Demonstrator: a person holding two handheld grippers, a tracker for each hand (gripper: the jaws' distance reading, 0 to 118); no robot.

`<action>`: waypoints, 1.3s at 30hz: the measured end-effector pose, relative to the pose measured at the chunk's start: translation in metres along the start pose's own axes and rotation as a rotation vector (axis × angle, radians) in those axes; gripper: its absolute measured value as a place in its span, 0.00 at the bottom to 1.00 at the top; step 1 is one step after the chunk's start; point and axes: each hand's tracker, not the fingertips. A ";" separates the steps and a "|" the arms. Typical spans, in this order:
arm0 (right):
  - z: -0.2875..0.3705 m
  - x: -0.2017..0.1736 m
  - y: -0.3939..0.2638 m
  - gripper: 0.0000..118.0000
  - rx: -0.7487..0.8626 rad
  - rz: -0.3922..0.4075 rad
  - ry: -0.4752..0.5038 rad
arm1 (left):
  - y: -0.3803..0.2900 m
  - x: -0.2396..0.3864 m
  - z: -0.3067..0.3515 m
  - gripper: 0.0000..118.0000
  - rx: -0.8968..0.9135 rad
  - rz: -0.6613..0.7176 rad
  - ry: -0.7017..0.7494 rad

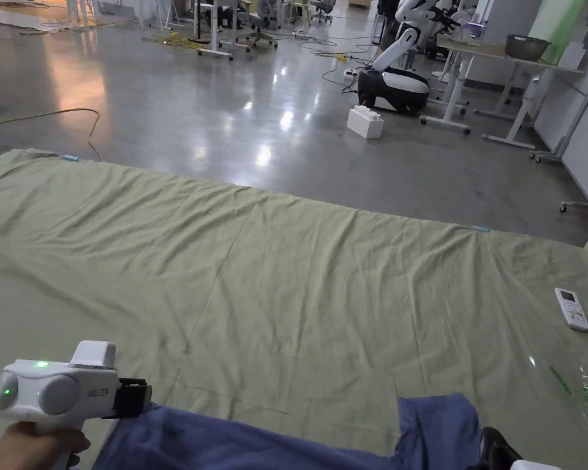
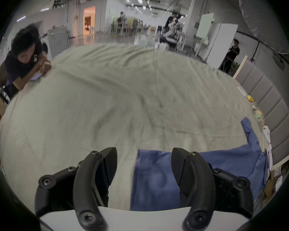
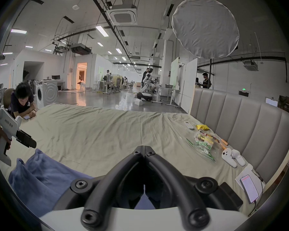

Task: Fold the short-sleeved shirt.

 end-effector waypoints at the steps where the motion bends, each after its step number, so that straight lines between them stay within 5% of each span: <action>1: -0.002 0.002 -0.003 0.01 -0.014 -0.003 -0.004 | 0.001 -0.001 -0.007 0.58 -0.035 -0.020 0.029; 10: -0.017 0.009 -0.026 0.00 -0.110 -0.008 -0.015 | -0.005 0.008 -0.038 0.57 -0.087 -0.091 0.069; 14: -0.022 0.009 -0.033 0.00 -0.134 -0.010 -0.003 | -0.014 0.024 -0.038 0.41 -0.056 -0.137 0.114; 17: -0.027 0.014 -0.037 0.01 -0.173 -0.023 -0.028 | -0.014 0.030 -0.035 0.10 -0.047 -0.118 0.090; 21: -0.045 0.034 -0.038 0.02 -0.233 -0.050 -0.042 | -0.014 0.028 -0.024 0.05 -0.048 -0.126 0.066; 22: -0.053 0.040 -0.037 0.05 -0.262 -0.040 -0.034 | -0.015 0.028 -0.020 0.05 -0.035 -0.127 0.066; 24: -0.075 0.056 -0.039 0.30 -0.375 -0.077 -0.011 | -0.015 0.023 -0.013 0.04 -0.010 -0.108 0.063; 26: -0.100 0.068 -0.040 0.52 -0.463 -0.034 -0.017 | -0.018 0.022 -0.002 0.04 0.021 -0.093 0.062; 31: -0.170 0.084 -0.050 0.68 -0.677 0.024 0.040 | -0.024 0.031 0.028 0.04 0.058 -0.100 0.062; 35: -0.210 0.085 -0.066 0.65 -0.747 -0.014 0.041 | -0.031 0.024 0.028 0.04 0.069 -0.092 0.065; 39: -0.232 0.074 -0.077 0.41 -0.829 0.037 0.090 | -0.039 0.022 0.030 0.04 0.062 -0.075 0.069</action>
